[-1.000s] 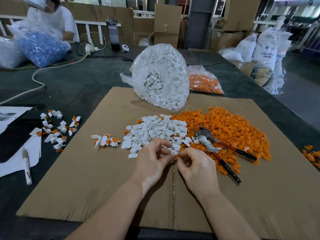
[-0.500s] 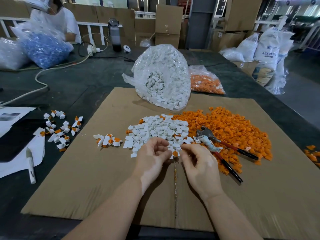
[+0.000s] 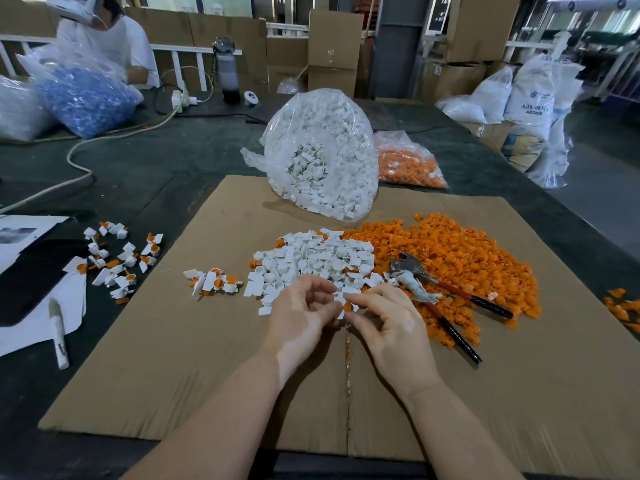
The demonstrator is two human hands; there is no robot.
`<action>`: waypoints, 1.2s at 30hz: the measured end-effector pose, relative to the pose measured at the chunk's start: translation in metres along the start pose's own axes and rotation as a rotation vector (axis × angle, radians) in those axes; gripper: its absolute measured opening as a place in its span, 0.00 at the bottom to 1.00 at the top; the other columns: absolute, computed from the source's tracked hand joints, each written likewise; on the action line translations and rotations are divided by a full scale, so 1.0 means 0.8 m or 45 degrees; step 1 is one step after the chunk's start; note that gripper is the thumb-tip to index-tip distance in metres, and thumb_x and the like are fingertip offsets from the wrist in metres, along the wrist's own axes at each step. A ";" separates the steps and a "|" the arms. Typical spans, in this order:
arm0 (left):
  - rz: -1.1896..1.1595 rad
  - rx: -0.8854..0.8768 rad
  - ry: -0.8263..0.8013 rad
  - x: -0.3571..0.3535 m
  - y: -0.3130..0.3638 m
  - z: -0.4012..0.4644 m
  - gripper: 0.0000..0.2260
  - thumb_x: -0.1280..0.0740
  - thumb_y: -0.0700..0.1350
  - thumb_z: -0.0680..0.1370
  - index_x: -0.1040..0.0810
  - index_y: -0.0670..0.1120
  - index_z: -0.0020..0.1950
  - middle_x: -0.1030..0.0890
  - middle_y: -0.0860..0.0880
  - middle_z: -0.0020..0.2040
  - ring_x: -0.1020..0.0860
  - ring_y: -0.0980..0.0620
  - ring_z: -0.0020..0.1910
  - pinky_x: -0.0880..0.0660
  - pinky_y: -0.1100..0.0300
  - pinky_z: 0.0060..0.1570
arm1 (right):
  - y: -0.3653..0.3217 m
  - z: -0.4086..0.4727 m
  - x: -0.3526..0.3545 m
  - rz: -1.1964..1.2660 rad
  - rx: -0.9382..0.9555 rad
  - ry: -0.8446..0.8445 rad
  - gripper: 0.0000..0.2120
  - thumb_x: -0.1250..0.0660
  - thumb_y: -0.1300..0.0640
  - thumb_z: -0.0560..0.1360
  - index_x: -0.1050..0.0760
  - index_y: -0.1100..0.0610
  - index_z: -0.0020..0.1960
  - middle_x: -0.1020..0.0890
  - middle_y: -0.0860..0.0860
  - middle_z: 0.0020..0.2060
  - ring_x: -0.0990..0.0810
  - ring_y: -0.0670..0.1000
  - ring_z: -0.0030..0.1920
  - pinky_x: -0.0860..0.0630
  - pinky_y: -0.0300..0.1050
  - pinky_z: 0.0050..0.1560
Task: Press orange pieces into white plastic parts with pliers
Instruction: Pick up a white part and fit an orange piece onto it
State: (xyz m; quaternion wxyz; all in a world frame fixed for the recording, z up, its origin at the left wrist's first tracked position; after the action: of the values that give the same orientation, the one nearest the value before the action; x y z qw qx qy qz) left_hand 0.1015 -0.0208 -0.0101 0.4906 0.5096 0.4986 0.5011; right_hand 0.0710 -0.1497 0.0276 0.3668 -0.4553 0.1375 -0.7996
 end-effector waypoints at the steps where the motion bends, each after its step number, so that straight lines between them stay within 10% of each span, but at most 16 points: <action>1: 0.007 -0.004 -0.001 0.000 0.001 0.000 0.08 0.32 0.30 0.73 0.25 0.41 0.47 0.24 0.42 0.38 0.24 0.54 0.28 0.26 0.68 0.32 | 0.000 0.000 0.000 -0.002 -0.004 0.000 0.08 0.27 0.63 0.69 0.18 0.60 0.48 0.22 0.51 0.38 0.25 0.50 0.43 0.25 0.45 0.44; 19: 0.052 0.056 0.080 0.002 -0.008 0.007 0.09 0.26 0.36 0.69 0.23 0.46 0.44 0.21 0.45 0.39 0.20 0.48 0.37 0.22 0.62 0.38 | 0.032 -0.001 0.047 -0.471 -0.349 0.276 0.14 0.32 0.51 0.74 0.21 0.57 0.56 0.20 0.53 0.53 0.25 0.54 0.57 0.37 0.51 0.58; 25: -0.004 0.129 0.116 0.001 -0.018 0.017 0.11 0.24 0.39 0.68 0.22 0.47 0.45 0.18 0.46 0.40 0.19 0.51 0.39 0.22 0.60 0.42 | 0.108 0.001 0.069 -0.812 -0.969 -0.297 0.24 0.40 0.44 0.73 0.33 0.52 0.67 0.38 0.55 0.71 0.44 0.56 0.71 0.54 0.62 0.70; 30: -0.056 0.182 0.146 0.002 -0.022 0.021 0.11 0.24 0.40 0.67 0.21 0.47 0.46 0.17 0.46 0.42 0.18 0.49 0.42 0.21 0.55 0.48 | 0.106 0.011 0.072 -0.958 -0.896 -0.374 0.23 0.38 0.40 0.72 0.29 0.52 0.60 0.33 0.55 0.63 0.38 0.57 0.65 0.42 0.57 0.64; 36: -0.354 0.287 0.161 -0.002 -0.019 0.022 0.10 0.27 0.32 0.69 0.23 0.41 0.46 0.19 0.41 0.43 0.18 0.53 0.34 0.24 0.65 0.30 | 0.064 0.017 0.067 -0.734 -0.668 -0.304 0.18 0.42 0.42 0.76 0.30 0.55 0.55 0.26 0.52 0.52 0.28 0.54 0.55 0.31 0.48 0.50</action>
State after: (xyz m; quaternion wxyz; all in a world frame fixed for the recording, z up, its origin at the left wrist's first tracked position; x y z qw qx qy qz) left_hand 0.1191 -0.0225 -0.0252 0.4625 0.4550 0.6470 0.4006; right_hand 0.0890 -0.2216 0.0401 0.0125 -0.6430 0.1602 -0.7488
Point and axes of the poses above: each hand's wrist, its own z-axis towards the middle knuckle, its own x-axis out of the back of the hand, y = z × x, the point moved 8 cm from there along z, towards the middle knuckle
